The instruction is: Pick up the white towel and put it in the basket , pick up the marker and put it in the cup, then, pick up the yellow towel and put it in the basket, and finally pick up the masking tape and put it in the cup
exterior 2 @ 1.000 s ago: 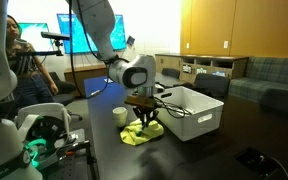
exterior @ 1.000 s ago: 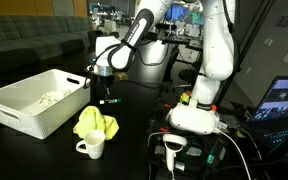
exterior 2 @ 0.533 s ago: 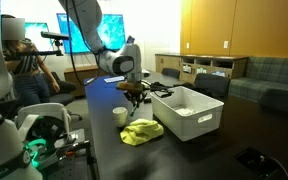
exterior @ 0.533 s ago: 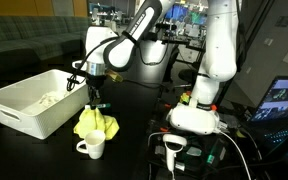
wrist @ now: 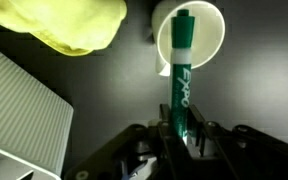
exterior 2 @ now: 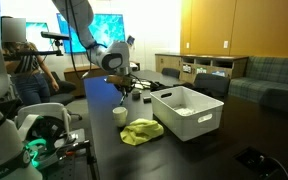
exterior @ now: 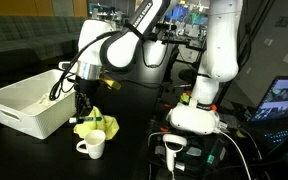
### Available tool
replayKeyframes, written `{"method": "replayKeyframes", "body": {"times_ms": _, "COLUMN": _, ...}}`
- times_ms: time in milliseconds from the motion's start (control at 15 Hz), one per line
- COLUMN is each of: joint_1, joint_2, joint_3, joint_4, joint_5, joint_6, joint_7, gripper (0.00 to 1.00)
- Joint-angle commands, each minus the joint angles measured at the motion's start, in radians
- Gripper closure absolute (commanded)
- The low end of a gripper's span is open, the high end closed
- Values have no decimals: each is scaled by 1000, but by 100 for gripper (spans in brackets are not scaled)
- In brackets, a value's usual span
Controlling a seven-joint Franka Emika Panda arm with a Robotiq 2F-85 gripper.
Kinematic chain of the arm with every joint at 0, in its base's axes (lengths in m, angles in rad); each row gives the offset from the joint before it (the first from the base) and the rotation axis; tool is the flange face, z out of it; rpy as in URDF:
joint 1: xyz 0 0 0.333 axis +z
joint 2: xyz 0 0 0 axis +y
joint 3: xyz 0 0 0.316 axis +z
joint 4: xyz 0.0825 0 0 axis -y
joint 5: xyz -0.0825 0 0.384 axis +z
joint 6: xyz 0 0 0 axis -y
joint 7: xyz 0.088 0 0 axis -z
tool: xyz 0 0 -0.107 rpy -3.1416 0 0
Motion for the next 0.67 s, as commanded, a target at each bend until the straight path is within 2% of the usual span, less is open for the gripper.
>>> {"method": "replayKeyframes", "body": {"times_ms": 0, "joint_1": -26, "joint_2": 27, "joint_3": 103, "joint_4": -4, "joint_5": 142, "joint_6": 126, "joint_7": -103, "gripper": 95}}
{"method": "replayKeyframes", "body": {"times_ms": 200, "joint_1": -98, "joint_2": 86, "joint_3": 251, "joint_4": -14, "joint_5": 283, "joint_6": 294, "joint_7": -236, "gripper": 95}}
{"method": "replayKeyframes", "body": {"times_ms": 333, "joint_1": -178, "joint_2": 155, "joint_3": 375, "joint_4": -12, "joint_5": 350, "joint_6": 392, "joint_7": -320, "gripper": 95}}
{"method": "replayKeyframes", "body": {"times_ms": 467, "joint_1": -261, "joint_2": 225, "joint_3": 484, "joint_4": -28, "joint_5": 366, "joint_6": 482, "joint_7": -358, "gripper": 95}}
{"method": "replayKeyframes", "body": {"times_ms": 600, "joint_1": -325, "joint_2": 280, "joint_3": 552, "joint_4": -67, "joint_5": 344, "joint_6": 568, "joint_7": -354, "gripper": 95}}
